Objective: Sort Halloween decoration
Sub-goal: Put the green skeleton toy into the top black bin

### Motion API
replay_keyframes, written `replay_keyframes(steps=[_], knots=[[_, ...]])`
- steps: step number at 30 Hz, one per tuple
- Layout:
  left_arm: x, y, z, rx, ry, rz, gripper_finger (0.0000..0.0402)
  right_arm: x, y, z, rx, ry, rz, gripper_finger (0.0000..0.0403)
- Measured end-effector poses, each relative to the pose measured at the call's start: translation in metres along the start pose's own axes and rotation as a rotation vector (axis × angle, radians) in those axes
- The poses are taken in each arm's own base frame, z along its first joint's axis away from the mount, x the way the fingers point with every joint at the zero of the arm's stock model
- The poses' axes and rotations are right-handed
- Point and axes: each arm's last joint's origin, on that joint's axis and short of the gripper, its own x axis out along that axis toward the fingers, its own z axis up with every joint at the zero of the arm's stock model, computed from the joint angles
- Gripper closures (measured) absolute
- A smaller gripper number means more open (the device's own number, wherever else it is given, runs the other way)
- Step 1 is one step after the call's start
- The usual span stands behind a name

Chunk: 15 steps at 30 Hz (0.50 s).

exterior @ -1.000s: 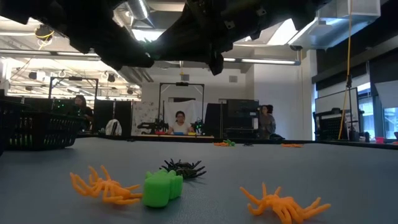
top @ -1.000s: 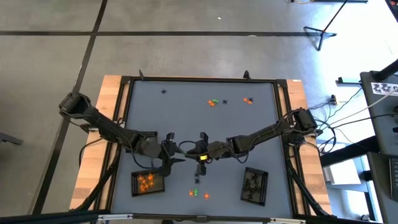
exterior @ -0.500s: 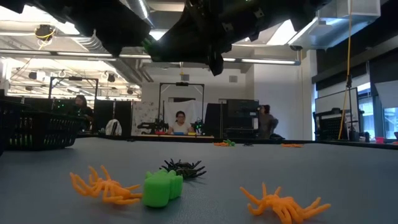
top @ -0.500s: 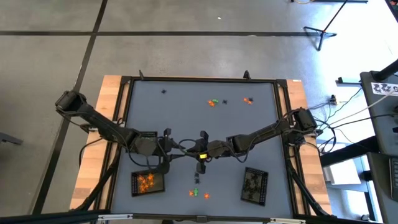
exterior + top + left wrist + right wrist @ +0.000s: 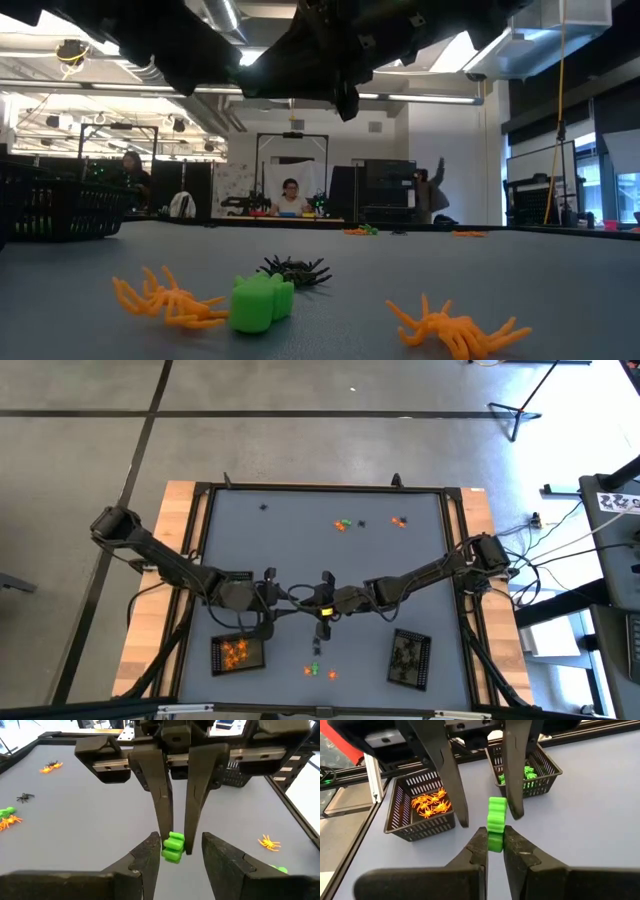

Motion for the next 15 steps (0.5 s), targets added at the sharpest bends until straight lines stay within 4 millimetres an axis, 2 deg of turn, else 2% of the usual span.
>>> replay_keyframes(steps=[15], knots=[[0.0022,0.0005,-0.0019,0.002,0.000,0.037,0.0270,0.0000,-0.0002,0.0003,0.000,-0.003,-0.007,0.0370]])
